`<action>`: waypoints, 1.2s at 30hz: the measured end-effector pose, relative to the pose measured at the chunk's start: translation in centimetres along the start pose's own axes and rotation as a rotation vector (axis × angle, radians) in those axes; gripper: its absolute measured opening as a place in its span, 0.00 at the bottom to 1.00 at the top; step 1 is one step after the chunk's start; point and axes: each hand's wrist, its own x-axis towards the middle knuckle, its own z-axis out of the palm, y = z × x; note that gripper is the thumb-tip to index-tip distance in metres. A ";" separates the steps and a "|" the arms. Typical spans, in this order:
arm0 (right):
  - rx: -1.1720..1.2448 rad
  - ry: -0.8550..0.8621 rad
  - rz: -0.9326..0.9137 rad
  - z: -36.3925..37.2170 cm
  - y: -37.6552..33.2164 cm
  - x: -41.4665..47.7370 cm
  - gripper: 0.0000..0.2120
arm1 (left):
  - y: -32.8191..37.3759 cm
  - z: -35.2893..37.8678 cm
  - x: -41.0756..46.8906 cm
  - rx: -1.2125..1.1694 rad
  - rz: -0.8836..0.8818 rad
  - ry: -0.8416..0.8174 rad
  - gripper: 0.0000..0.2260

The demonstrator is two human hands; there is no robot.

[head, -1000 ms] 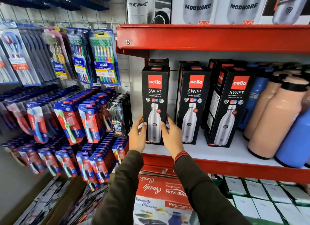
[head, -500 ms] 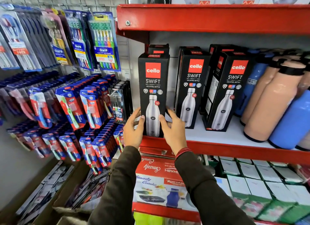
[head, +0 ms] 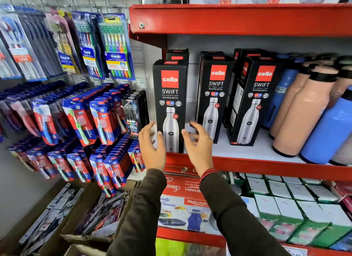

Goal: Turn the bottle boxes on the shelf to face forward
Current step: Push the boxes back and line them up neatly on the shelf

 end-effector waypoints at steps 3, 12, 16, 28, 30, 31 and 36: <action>-0.021 0.105 -0.072 -1.8 0.1 0.5 0.17 | 1.2 1.3 -0.8 0.013 0.118 0.168 0.15; -0.082 0.201 -0.046 -6.7 1.5 4.3 0.24 | 5.3 8.4 -2.2 0.033 0.401 -0.143 0.18; -0.147 0.100 0.081 -7.7 2.4 6.6 0.26 | 5.7 12.0 -1.5 0.080 0.238 -0.316 0.23; -0.124 -0.077 0.175 -8.0 3.4 8.9 0.20 | 6.1 15.6 1.6 0.060 -0.151 -0.167 0.20; -0.089 -0.057 0.192 -7.8 3.6 8.9 0.20 | 6.0 15.6 1.4 0.033 -0.181 -0.151 0.20; -0.066 -0.048 0.207 -7.8 3.7 8.9 0.20 | 5.9 15.6 1.3 0.017 -0.195 -0.146 0.20; -0.029 -0.032 0.255 -7.7 3.9 8.9 0.23 | 5.8 15.8 0.6 -0.060 -0.273 -0.113 0.17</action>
